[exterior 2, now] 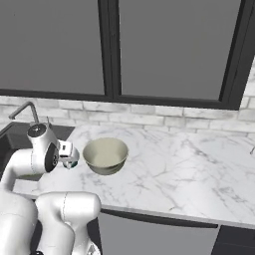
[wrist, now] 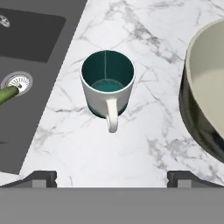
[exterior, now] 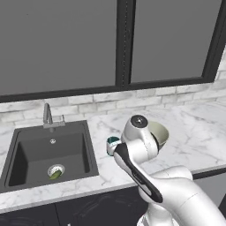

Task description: Clear the mugs and bowl far away from the sink.

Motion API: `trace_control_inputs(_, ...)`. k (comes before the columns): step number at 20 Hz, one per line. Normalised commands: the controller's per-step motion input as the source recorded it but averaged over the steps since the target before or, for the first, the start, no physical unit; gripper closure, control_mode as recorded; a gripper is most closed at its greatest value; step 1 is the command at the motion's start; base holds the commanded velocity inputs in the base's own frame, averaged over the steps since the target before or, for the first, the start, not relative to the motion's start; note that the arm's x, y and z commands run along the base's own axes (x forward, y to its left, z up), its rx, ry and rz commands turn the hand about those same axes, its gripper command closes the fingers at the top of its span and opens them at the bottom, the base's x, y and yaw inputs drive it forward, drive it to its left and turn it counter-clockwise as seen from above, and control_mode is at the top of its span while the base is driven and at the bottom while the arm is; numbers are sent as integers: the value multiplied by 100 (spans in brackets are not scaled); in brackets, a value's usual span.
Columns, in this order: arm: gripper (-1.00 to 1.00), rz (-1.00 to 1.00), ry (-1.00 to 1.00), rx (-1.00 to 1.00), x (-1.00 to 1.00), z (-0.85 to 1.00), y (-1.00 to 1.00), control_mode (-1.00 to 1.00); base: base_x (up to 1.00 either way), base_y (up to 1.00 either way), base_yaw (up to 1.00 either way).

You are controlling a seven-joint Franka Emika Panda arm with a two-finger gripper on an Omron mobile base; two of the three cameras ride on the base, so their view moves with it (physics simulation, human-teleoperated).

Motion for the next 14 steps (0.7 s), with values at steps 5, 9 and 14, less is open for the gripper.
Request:
trace_control_inputs(5, -100, 0, 0, 0, 10, -24, 0, -100, 0, 0, 0)
trace_control_inputs(9, -100, 0, 0, 0, 17, -26, 1, -100, 0, 0, 0)
trace_control_inputs(14, -100, 0, 0, 0, 26, -32, 0, -100, 0, 0, 0)
